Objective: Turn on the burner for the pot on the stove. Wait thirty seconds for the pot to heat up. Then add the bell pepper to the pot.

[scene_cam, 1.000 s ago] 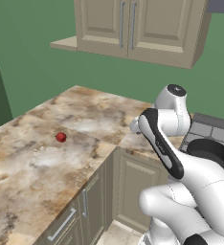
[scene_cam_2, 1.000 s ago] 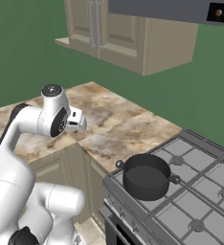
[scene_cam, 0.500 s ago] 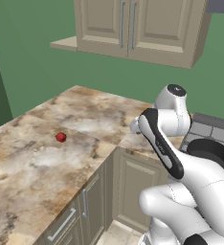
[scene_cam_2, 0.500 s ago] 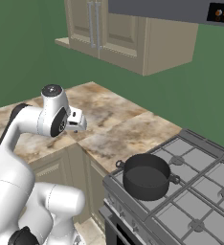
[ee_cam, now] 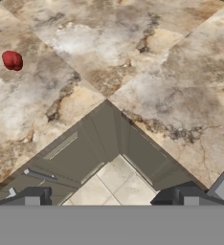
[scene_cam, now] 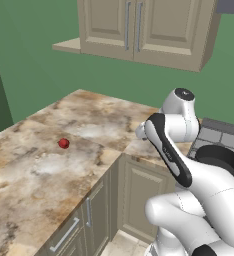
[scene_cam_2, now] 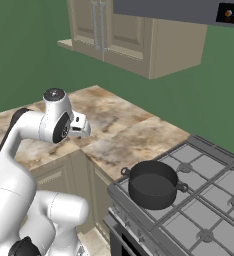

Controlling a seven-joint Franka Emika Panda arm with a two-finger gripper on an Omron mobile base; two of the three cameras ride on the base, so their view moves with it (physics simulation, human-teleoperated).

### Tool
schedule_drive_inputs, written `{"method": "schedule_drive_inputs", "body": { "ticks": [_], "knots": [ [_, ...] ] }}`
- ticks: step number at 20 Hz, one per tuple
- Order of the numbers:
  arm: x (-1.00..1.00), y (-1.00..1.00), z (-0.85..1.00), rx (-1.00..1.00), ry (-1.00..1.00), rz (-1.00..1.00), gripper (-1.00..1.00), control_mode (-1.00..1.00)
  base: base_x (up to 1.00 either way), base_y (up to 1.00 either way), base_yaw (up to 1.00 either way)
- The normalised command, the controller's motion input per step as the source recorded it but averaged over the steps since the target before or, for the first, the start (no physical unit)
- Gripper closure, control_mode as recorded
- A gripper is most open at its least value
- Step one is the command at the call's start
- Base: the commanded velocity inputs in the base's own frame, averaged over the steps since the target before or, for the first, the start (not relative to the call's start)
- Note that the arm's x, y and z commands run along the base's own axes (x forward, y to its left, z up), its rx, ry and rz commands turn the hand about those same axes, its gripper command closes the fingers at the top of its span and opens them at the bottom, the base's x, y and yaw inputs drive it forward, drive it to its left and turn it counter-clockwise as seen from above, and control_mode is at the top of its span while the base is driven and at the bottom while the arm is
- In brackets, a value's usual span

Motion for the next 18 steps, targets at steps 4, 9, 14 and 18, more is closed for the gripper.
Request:
{"method": "schedule_drive_inputs", "body": {
  "ticks": [4, 9, 14, 18],
  "knots": [
    [0.0, 0.0, 0.0, 0.0, 0.0, 0.0, -1.0, -1.0, 0.0, 0.0, 0.0],
    [0.0, 0.0, 0.0, 0.0, 0.0, 0.0, -1.0, -1.0, 0.0, 0.0, 0.0],
    [0.0, 0.0, 0.0, 0.0, 0.0, 0.0, -1.0, -1.0, 0.0, 0.0, 0.0],
    [0.0, 0.0, 0.0, 0.0, 0.0, 0.0, -1.0, -1.0, 0.0, 0.0, 0.0]
  ]
}}
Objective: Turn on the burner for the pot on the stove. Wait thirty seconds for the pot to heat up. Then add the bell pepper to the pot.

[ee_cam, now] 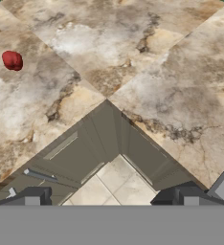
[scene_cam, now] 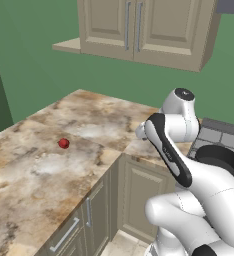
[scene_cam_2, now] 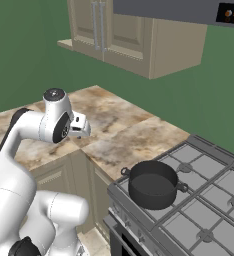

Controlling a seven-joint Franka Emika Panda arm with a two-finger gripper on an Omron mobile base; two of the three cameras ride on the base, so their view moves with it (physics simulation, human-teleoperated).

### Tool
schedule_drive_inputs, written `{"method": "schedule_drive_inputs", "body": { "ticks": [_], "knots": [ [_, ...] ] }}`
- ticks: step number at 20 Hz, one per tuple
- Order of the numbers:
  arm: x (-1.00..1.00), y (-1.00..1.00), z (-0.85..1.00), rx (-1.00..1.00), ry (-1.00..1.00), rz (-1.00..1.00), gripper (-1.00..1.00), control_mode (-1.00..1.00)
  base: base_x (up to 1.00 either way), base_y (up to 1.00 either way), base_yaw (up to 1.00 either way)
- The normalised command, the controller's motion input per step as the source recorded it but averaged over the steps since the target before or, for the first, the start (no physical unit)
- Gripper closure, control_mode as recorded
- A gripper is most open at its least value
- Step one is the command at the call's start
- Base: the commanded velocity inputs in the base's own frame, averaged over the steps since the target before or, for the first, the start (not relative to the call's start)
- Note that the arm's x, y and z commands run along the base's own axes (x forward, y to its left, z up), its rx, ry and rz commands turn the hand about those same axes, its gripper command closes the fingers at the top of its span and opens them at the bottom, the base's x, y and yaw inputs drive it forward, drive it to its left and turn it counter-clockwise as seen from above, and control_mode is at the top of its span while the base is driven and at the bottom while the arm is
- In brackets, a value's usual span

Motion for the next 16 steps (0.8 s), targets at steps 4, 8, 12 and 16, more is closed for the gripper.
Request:
{"method": "schedule_drive_inputs", "body": {
  "ticks": [4, 8, 12, 16],
  "knots": [
    [0.0, 0.0, 0.0, 0.0, 0.0, 0.0, -1.0, -1.0, 0.0, 0.0, 0.0],
    [0.0, 0.0, 0.0, 0.0, 0.0, 0.0, -1.0, -1.0, 0.0, 0.0, 0.0],
    [0.0, 0.0, 0.0, 0.0, 0.0, 0.0, -1.0, -1.0, 0.0, 0.0, 0.0],
    [0.0, 0.0, 0.0, 0.0, 0.0, 0.0, -1.0, -1.0, 0.0, 0.0, 0.0]
  ]
}}
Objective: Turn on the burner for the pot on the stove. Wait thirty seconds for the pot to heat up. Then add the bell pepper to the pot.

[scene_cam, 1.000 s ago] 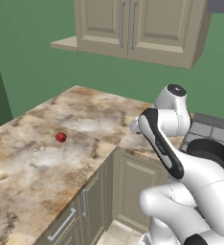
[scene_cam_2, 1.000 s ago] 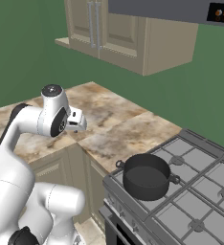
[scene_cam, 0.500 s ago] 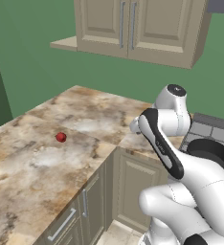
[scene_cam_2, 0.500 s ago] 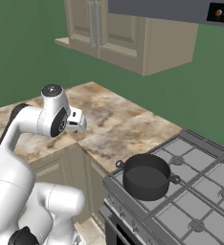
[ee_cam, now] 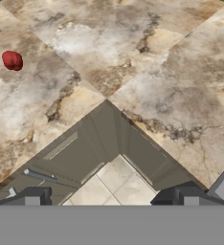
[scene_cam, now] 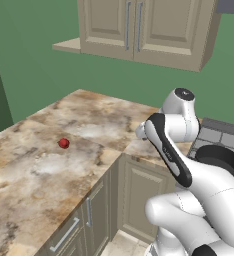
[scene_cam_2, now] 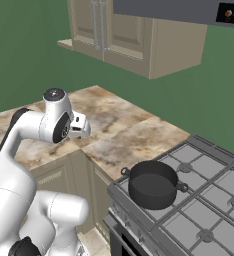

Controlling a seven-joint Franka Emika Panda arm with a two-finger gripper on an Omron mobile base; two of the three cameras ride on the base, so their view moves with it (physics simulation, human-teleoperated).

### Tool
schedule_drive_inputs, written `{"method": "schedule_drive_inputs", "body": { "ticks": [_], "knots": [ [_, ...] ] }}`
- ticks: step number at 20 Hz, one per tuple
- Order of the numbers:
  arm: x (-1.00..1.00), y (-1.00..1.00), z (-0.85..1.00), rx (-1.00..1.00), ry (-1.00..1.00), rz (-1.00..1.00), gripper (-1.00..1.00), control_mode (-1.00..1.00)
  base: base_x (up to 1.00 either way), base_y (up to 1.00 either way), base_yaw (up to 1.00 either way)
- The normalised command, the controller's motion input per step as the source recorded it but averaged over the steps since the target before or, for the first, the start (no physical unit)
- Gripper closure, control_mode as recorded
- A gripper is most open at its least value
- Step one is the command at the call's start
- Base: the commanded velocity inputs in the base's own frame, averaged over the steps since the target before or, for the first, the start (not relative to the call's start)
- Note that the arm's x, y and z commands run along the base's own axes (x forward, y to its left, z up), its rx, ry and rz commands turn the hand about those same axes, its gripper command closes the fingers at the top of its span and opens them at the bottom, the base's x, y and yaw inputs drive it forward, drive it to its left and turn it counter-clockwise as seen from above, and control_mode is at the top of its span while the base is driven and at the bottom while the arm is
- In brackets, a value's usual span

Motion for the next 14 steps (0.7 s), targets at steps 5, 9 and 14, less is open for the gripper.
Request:
{"method": "schedule_drive_inputs", "body": {
  "ticks": [5, 9, 14],
  "knots": [
    [0.0, 0.0, 0.0, 0.0, 0.0, 0.0, -1.0, -1.0, 0.0, 0.0, 0.0],
    [0.0, 0.0, 0.0, 0.0, 0.0, 0.0, -1.0, -1.0, 0.0, 0.0, 0.0],
    [0.0, 0.0, 0.0, 0.0, 0.0, 0.0, -1.0, -1.0, 0.0, 0.0, 0.0]
  ]
}}
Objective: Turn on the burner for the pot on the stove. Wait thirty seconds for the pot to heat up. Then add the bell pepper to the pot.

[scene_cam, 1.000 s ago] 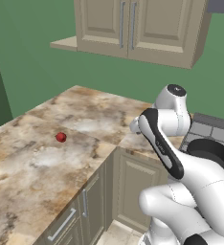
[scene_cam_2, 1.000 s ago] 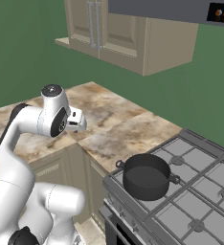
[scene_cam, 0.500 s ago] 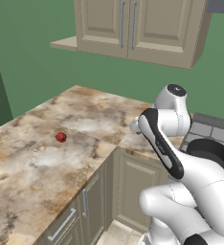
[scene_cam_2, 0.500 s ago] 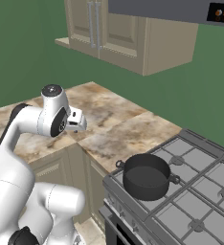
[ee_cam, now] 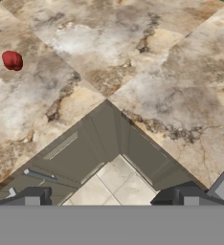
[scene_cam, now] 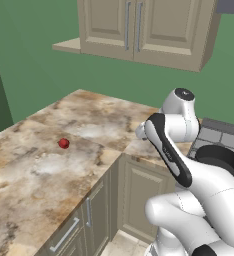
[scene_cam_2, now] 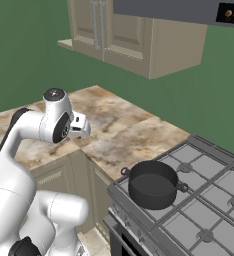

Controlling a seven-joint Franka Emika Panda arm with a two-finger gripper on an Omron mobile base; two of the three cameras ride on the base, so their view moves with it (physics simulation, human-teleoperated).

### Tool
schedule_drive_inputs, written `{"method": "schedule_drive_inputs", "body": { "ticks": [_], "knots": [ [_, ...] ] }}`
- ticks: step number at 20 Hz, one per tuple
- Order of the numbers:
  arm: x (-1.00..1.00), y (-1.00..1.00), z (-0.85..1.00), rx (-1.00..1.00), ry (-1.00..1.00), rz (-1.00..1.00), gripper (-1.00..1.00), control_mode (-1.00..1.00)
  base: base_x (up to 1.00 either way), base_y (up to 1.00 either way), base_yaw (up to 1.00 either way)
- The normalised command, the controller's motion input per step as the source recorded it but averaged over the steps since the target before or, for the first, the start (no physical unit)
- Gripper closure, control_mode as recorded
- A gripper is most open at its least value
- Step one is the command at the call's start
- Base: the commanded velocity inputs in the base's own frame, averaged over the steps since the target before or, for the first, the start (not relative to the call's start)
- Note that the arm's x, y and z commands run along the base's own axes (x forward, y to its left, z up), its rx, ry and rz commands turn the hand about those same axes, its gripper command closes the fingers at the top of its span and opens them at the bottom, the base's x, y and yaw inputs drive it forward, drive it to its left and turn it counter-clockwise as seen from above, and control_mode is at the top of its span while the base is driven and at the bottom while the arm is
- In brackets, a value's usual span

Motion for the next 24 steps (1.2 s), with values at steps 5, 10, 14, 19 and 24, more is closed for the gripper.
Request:
{"method": "schedule_drive_inputs", "body": {
  "ticks": [5, 10, 14, 19, 24],
  "knots": [
    [0.0, 0.0, 0.0, 0.0, 0.0, 0.0, -1.0, -1.0, 0.0, 0.0, 0.0],
    [0.0, 0.0, 0.0, 0.0, 0.0, 0.0, -1.0, -1.0, 0.0, 0.0, 0.0],
    [0.0, 0.0, 0.0, 0.0, 0.0, 0.0, -1.0, -1.0, 0.0, 0.0, 0.0],
    [0.0, 0.0, 0.0, 0.0, 0.0, 0.0, -1.0, -1.0, 0.0, 0.0, 0.0],
    [0.0, 0.0, 0.0, 0.0, 0.0, 0.0, -1.0, -1.0, 0.0, 0.0, 0.0]
  ]
}}
